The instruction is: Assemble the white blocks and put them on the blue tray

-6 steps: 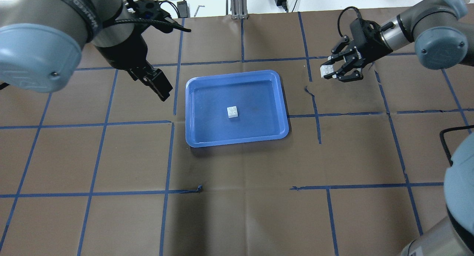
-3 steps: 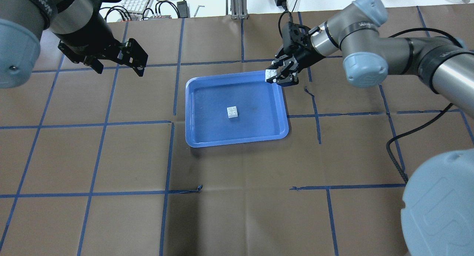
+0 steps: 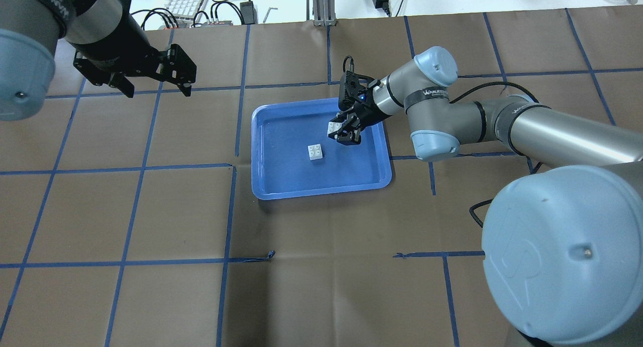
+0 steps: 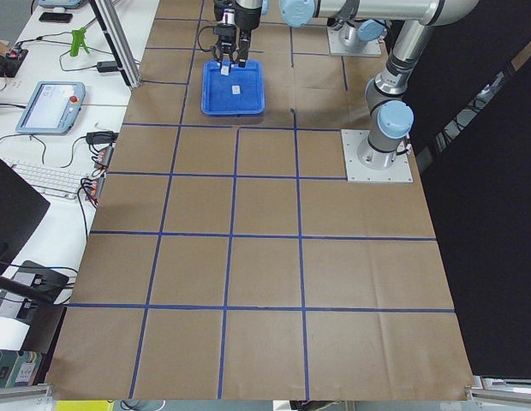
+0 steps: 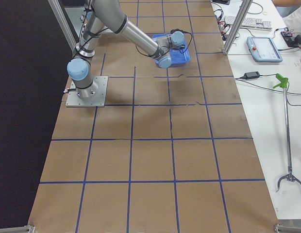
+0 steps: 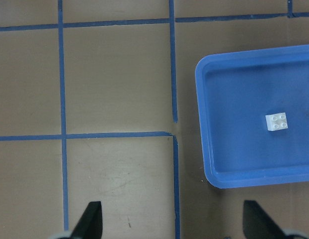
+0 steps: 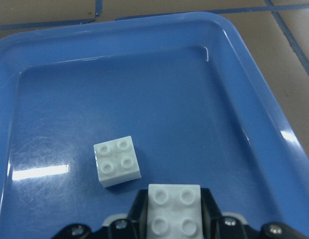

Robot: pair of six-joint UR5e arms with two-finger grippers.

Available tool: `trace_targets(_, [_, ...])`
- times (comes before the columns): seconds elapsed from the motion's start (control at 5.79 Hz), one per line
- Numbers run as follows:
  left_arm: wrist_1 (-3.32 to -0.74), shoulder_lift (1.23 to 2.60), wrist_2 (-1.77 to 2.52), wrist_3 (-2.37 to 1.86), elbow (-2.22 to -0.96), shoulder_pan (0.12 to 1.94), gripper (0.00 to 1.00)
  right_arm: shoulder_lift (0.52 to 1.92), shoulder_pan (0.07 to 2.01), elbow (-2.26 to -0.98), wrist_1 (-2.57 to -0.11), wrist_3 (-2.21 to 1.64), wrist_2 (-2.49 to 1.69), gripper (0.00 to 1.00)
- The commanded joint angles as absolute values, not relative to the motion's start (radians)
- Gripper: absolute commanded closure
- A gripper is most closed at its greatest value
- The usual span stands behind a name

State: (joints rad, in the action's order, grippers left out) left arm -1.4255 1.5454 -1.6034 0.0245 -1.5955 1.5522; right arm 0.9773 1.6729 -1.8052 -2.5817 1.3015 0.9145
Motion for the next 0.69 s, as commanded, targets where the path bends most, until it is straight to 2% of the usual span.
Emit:
trace_targets(0.0, [-1.424, 1.546, -1.603, 0.021, -1.592, 1.551, 0.01, 0.957, 1.677, -1.839, -2.618, 1.302, 0.919, 0.75])
trace_targets(0.52, [-1.387, 1.546, -1.601, 0.020, -1.598, 1.537, 0.01, 0.957, 1.704, -1.841, -2.620, 1.301, 0.919, 0.74])
